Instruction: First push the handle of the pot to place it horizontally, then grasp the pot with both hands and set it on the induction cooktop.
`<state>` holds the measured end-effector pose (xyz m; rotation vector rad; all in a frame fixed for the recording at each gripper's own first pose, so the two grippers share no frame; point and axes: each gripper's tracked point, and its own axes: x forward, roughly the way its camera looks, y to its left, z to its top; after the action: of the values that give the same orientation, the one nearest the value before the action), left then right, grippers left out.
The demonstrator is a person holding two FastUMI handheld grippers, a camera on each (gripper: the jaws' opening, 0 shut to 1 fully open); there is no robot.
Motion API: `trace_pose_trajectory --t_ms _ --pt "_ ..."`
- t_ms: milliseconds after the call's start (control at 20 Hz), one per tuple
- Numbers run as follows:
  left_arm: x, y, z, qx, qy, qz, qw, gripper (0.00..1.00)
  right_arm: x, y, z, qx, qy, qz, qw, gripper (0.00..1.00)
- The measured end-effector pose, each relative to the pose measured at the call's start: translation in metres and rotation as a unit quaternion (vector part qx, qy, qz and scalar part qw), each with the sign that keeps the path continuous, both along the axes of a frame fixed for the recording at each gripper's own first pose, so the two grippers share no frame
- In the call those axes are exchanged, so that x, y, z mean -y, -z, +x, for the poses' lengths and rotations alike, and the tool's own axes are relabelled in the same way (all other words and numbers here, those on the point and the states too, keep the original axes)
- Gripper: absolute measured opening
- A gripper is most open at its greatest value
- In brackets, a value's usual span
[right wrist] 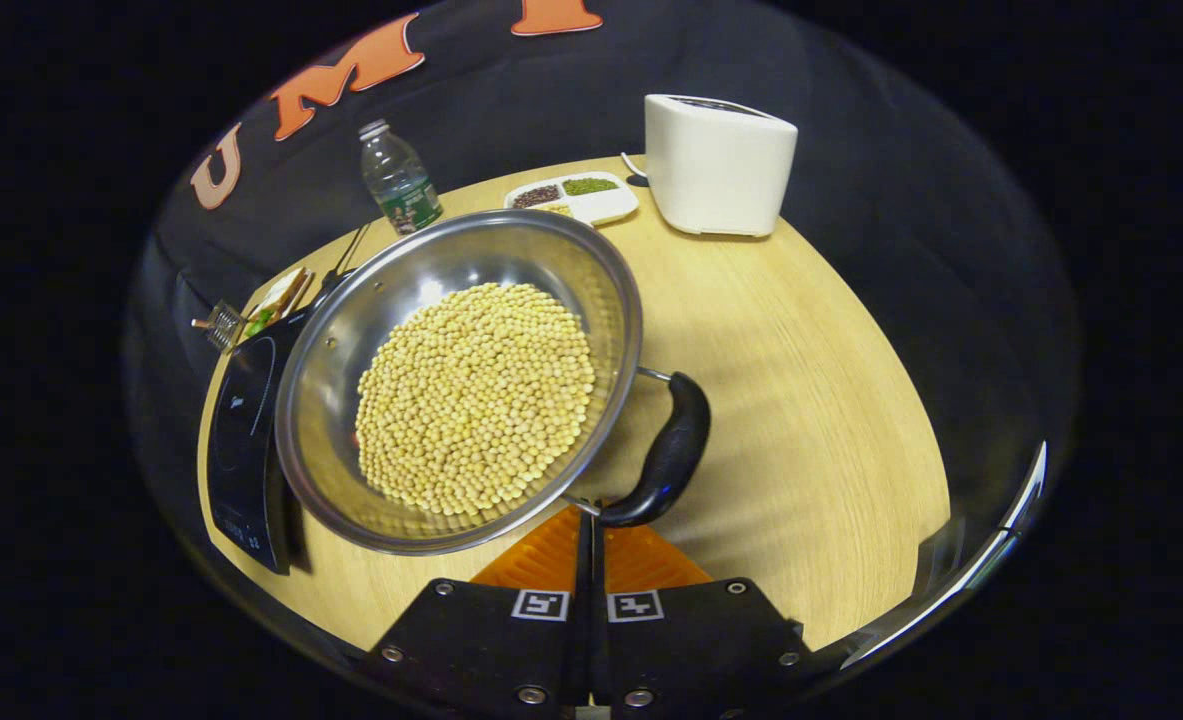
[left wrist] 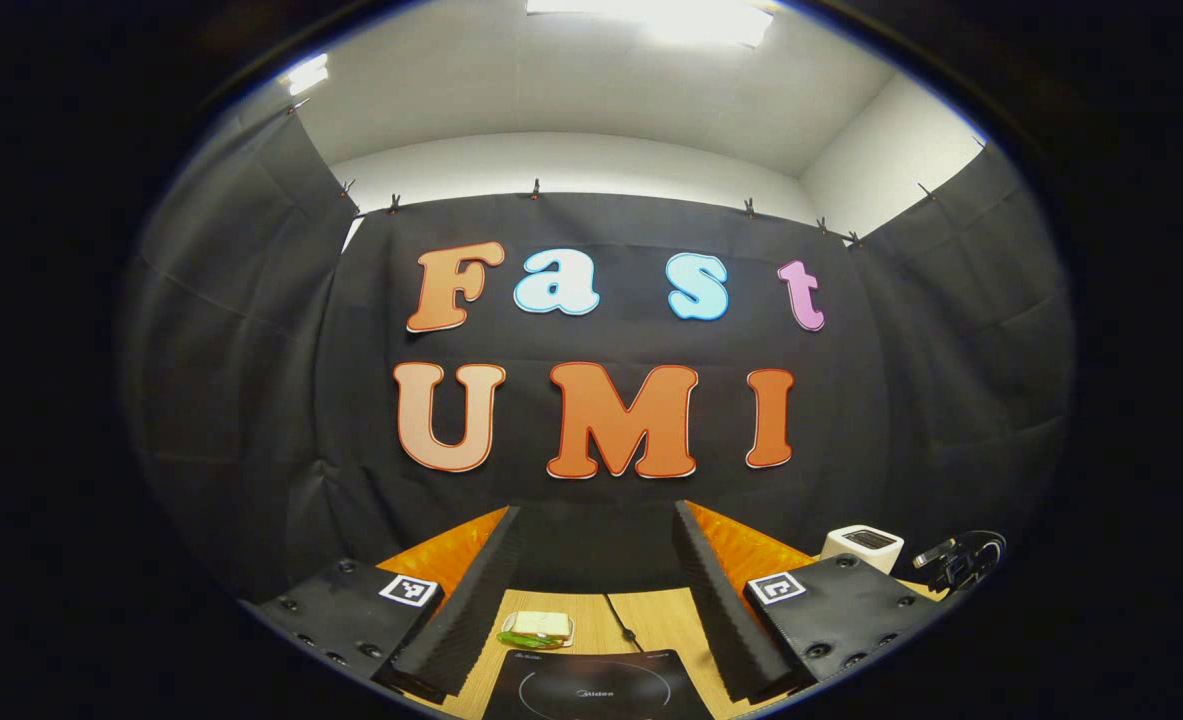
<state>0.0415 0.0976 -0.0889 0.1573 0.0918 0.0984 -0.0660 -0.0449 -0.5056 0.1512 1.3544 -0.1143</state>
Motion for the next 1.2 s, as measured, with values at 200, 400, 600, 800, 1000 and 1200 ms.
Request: trace_pose_trajectory --t_ms 200,400,600,800,1000,1200 --pt "-0.005 0.011 0.005 -0.011 -0.008 -0.004 1.000 0.98 0.007 0.004 0.014 0.006 0.024 0.001 1.000 0.00" --pt "-0.008 0.020 0.011 -0.021 -0.010 -0.008 1.000 0.97 0.015 0.009 0.027 0.011 0.035 -0.003 0.999 0.01" --pt "-0.014 0.030 0.015 -0.030 -0.014 -0.008 0.999 0.97 0.023 0.011 0.039 0.011 0.060 0.014 0.998 0.01" --pt "-0.015 0.040 0.022 -0.039 -0.012 -0.008 0.999 0.97 0.030 0.012 0.056 0.016 0.070 0.010 0.997 0.01" --pt "-0.012 0.048 0.019 -0.047 -0.003 -0.011 0.999 0.99 0.038 0.014 0.075 0.025 0.079 -0.003 0.997 0.00" --pt "-0.019 0.057 0.018 -0.053 -0.004 -0.019 0.998 0.97 0.042 0.019 0.087 0.025 0.088 -0.005 0.996 0.00"
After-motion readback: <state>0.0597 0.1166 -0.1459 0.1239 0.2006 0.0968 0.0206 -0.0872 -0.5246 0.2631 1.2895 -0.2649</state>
